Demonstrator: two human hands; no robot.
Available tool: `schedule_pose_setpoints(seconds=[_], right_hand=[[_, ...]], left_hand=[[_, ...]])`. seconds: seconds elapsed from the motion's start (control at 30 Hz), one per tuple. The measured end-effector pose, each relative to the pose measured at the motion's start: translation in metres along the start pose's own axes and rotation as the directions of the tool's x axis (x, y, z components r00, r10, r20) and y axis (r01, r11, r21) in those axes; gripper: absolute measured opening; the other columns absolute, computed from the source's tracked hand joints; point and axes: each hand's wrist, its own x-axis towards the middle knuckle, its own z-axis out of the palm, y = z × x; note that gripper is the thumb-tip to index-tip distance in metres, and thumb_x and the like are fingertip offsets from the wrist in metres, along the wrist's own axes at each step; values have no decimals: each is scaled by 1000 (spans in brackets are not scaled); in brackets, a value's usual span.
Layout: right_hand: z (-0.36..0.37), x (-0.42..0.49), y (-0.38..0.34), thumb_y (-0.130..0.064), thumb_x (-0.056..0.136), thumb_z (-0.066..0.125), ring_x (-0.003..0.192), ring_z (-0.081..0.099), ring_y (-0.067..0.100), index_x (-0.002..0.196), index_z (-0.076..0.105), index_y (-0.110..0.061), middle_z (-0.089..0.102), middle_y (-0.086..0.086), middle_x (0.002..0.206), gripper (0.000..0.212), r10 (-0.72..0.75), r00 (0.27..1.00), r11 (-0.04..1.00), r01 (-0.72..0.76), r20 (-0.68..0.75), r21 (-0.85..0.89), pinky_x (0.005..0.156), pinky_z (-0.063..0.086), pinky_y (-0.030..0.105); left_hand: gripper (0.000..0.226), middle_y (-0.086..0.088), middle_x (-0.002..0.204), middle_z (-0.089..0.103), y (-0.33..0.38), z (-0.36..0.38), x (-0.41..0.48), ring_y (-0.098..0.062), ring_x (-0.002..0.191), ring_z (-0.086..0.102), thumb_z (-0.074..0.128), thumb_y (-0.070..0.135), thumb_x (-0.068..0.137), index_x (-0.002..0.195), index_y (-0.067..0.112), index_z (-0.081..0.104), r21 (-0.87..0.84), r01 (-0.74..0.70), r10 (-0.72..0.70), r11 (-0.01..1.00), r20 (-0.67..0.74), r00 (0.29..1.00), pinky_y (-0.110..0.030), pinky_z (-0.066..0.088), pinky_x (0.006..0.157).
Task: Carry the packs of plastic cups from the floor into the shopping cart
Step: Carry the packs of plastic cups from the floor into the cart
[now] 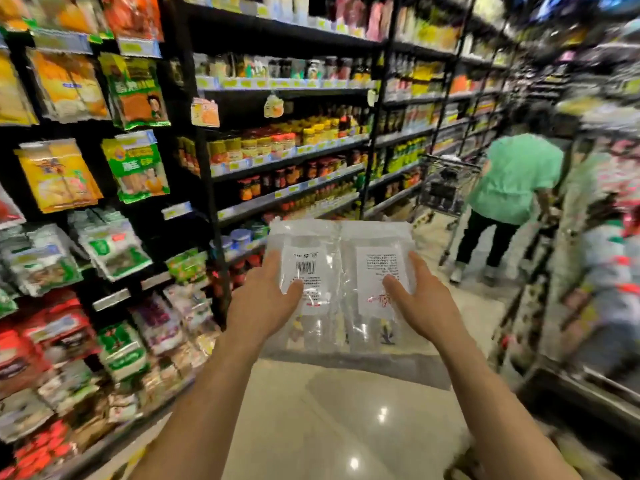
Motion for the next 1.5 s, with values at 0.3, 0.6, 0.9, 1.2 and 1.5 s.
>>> schedule_pose_setpoints(seconds=[0.3, 0.6, 0.9, 1.2, 1.5], right_hand=[[-214, -148, 200, -55, 93, 50, 126, 51, 31, 155, 19, -21, 52, 12, 141, 77, 361, 858, 916, -399, -366, -32, 89, 43, 37], [-423, -337, 385, -50, 92, 56, 124, 51, 36, 152, 25, -23, 53, 17, 138, 73, 552, 569, 755, -651, -609, 75, 97, 41, 41], [-576, -513, 515, -53, 92, 53, 123, 53, 32, 152, 24, -26, 54, 10, 138, 73, 630, 231, 566, -791, -742, 234, 95, 43, 41], [-672, -628, 626, -54, 91, 52, 114, 58, 31, 150, 23, -32, 57, 5, 135, 70, 603, -54, 388, -852, -796, 352, 87, 46, 39], [-772, -679, 730, -51, 94, 50, 112, 59, 24, 150, 24, -30, 57, -3, 136, 65, 544, -289, 205, -865, -788, 459, 79, 42, 32]], left_hand=[[76, -8, 134, 52, 279, 121, -80, -32, 117, 52, 36, 63, 84, 151, 38, 8, -291, -406, 481, 866, 267, 835, -41, 46, 91], [70, -15, 127, 53, 578, 228, -259, -36, 116, 52, 46, 51, 93, 151, 25, 15, -460, -590, 746, 664, 348, 567, -38, 45, 86], [68, -17, 128, 54, 821, 295, -443, -38, 121, 49, 48, 46, 93, 149, 24, 18, -630, -674, 920, 386, 318, 230, -45, 46, 91], [60, -12, 125, 57, 1008, 374, -585, -34, 110, 55, 50, 49, 90, 142, 27, 30, -793, -599, 971, 112, 214, -102, -40, 47, 80], [60, -7, 132, 54, 1185, 451, -696, -30, 116, 53, 52, 48, 91, 142, 27, 30, -878, -477, 946, -38, 122, -299, -41, 48, 87]])
